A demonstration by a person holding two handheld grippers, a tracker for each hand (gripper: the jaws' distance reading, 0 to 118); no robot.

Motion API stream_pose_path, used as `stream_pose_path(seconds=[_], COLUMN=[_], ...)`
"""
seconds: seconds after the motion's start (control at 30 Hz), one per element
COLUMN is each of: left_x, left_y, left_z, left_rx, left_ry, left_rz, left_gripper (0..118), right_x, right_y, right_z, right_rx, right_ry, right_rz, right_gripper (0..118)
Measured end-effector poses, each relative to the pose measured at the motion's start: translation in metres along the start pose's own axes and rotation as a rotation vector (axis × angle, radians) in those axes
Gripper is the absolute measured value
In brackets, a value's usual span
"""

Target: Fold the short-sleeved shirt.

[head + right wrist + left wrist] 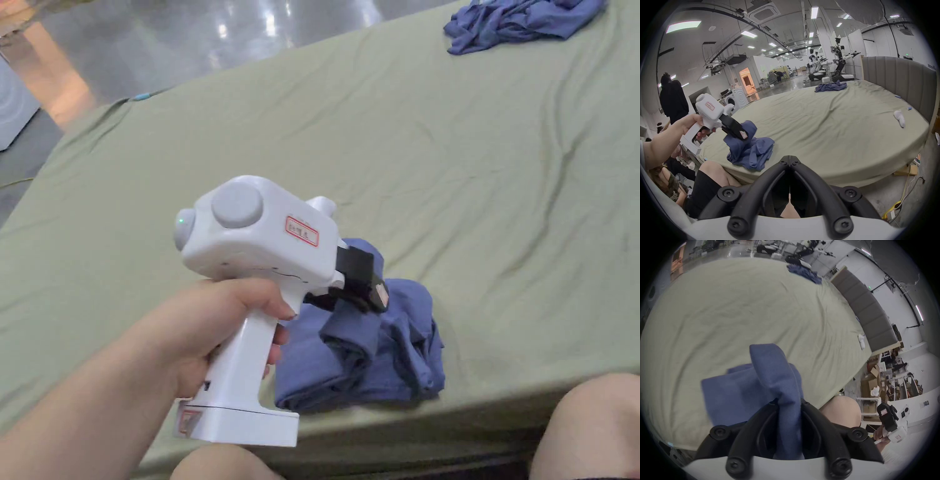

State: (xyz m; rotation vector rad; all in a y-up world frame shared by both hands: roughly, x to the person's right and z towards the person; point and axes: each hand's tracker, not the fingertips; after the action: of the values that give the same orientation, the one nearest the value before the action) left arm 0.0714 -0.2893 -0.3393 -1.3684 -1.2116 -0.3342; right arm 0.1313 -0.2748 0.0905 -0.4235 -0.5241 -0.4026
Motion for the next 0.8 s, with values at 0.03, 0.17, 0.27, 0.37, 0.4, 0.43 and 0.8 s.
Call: stream_pose_path(seconds=[0.03, 0.17, 0.27, 0.37, 0.4, 0.43, 0.8], left_x=[0.002, 0.001, -0.009, -0.012, -0.011, -0.010, -0.019], left_y=[-0.001, -0.004, -0.010, -0.027, -0.032, -0.034, -0.040], left_z=[-0.006, 0.004, 0.032, 0.032, 0.025, 0.012, -0.086], left_rx=[-0.001, 0.055, 0.156, 0.184, 0.184, 0.167, 0.046], left_ry=[-0.032, -0.177, -0.173, -0.056, -0.048, -0.030, -0.252], left_rz=[-0.002, 0.048, 0.064, 0.035, 0.013, -0.008, 0.184], left_gripper=[42, 116, 115, 79, 79, 11, 0], right_x=[0.002, 0.007, 0.007, 0.005, 0.002, 0.000, -0.030], right_y=[-0.002, -0.006, -0.006, -0.004, -0.003, -0.002, 0.017], right_z=[0.003, 0.012, 0.010, 0.003, 0.001, -0.001, -0.018], right_rx=[-0.002, -0.002, -0.003, -0.007, -0.009, -0.014, -0.064], right_ry=[-0.004, -0.011, -0.015, -0.001, 0.004, 0.008, 0.044], right_rz=[-0.009, -0.033, -0.030, -0.025, -0.023, -0.018, 0.017], right_gripper=[2, 2, 2, 2, 2, 2, 2])
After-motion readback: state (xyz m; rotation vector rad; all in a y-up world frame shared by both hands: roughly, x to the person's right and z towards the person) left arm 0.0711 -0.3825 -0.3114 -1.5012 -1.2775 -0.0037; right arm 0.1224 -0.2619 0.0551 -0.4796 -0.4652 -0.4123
